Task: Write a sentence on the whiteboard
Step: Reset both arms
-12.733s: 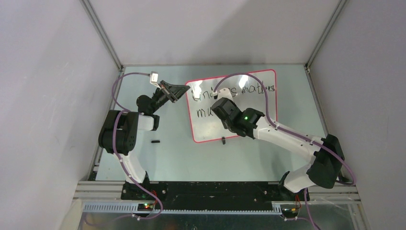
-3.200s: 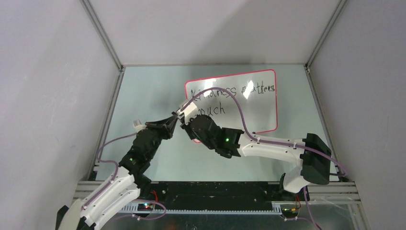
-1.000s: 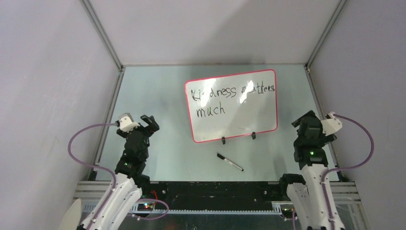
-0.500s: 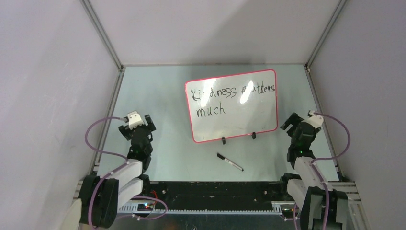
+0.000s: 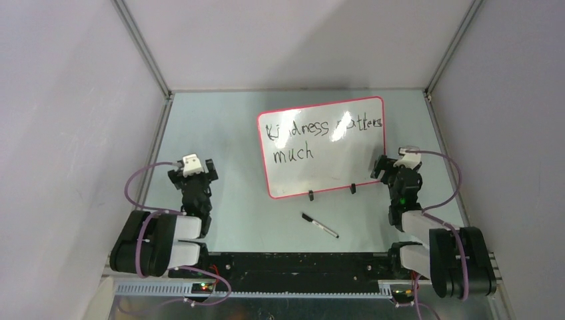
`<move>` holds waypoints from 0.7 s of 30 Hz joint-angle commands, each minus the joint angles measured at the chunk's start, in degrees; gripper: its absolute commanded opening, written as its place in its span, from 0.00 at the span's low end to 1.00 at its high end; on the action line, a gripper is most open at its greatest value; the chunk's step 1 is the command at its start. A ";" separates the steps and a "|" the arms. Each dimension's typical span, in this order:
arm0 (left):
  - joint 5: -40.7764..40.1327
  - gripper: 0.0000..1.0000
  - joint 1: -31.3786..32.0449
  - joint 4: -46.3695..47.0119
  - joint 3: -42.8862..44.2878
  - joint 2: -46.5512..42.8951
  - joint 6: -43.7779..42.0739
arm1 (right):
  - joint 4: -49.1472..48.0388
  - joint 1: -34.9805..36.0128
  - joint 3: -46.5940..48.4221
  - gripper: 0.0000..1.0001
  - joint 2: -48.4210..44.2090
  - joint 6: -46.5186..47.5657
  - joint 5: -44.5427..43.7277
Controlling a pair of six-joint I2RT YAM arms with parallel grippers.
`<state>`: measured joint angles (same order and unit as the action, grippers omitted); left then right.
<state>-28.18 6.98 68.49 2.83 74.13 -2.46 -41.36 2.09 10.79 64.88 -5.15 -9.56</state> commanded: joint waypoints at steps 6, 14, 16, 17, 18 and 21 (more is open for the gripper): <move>1.12 0.99 -1.93 3.36 3.44 -1.04 0.18 | -21.96 3.00 -0.40 0.90 12.62 3.97 -3.46; 1.67 0.99 -2.33 1.82 4.12 -1.22 0.42 | -18.68 1.13 1.28 0.98 12.76 3.11 -1.30; 1.72 0.99 -2.31 1.82 4.04 -1.25 0.44 | -18.66 1.08 1.28 0.99 12.74 3.06 -1.33; 1.68 0.99 -2.37 1.82 4.03 -1.25 0.44 | -18.66 1.04 1.28 0.99 12.73 3.05 -1.20; 1.76 0.99 -2.35 1.78 4.09 -1.26 0.44 | -18.62 0.96 1.31 0.99 12.79 3.04 -1.09; 2.75 0.99 -2.84 -0.31 5.11 -1.33 0.76 | -18.12 0.33 1.58 0.99 12.80 2.75 -0.17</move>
<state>-26.55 5.08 68.79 5.37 73.80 -2.37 -57.36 3.14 10.59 77.36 -2.55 -10.81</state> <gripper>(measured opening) 0.994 0.992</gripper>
